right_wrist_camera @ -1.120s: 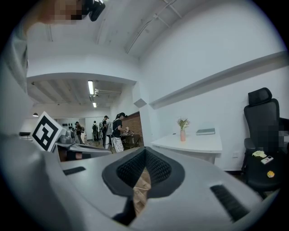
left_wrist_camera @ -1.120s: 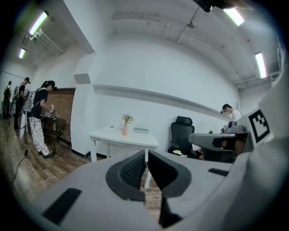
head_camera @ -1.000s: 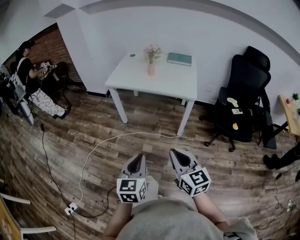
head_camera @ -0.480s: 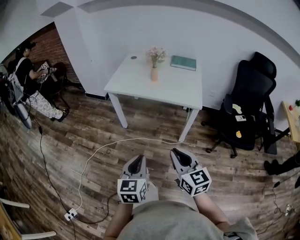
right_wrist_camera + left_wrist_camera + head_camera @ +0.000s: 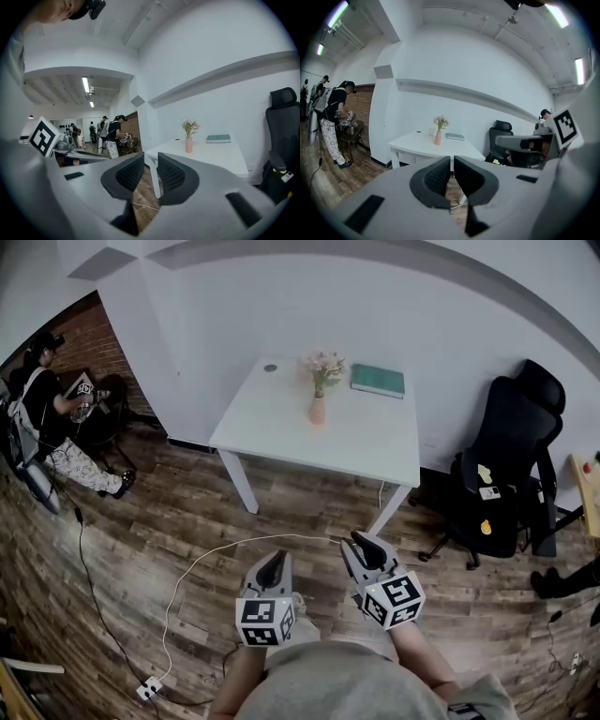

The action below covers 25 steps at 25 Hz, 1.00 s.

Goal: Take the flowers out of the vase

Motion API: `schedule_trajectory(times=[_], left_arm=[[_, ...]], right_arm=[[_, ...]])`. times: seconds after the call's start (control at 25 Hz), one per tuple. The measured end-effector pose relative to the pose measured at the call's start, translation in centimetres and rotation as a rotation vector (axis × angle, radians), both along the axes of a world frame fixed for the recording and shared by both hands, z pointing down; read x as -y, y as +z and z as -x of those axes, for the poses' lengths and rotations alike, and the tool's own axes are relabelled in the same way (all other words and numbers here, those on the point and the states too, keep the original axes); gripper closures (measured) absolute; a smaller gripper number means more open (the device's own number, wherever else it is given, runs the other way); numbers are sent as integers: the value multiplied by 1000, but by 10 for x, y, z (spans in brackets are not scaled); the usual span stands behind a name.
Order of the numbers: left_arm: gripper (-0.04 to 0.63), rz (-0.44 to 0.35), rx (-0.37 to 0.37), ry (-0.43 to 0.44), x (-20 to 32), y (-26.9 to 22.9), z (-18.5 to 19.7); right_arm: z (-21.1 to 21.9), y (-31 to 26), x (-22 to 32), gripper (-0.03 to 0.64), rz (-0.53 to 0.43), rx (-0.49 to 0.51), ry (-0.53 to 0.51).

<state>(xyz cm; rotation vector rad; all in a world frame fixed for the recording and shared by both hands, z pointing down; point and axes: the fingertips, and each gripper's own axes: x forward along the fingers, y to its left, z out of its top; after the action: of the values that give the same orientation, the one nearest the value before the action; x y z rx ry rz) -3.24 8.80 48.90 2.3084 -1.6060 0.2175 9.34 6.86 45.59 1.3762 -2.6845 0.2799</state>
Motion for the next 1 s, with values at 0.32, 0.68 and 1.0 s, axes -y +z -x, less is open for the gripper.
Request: schedule_trajectory(times=[0.32,0.68,1.0], left_arm=[[572,-1,-1,16,76,-4,31],[572,5,4,39,147,-1,58],[572,12,11,65,190,2,69]], right_arm=[[28,-4,75,492,5,-10,19],[54,-3,146,456,2,-7,46],[66,-3,193,437,-2,-4,71]])
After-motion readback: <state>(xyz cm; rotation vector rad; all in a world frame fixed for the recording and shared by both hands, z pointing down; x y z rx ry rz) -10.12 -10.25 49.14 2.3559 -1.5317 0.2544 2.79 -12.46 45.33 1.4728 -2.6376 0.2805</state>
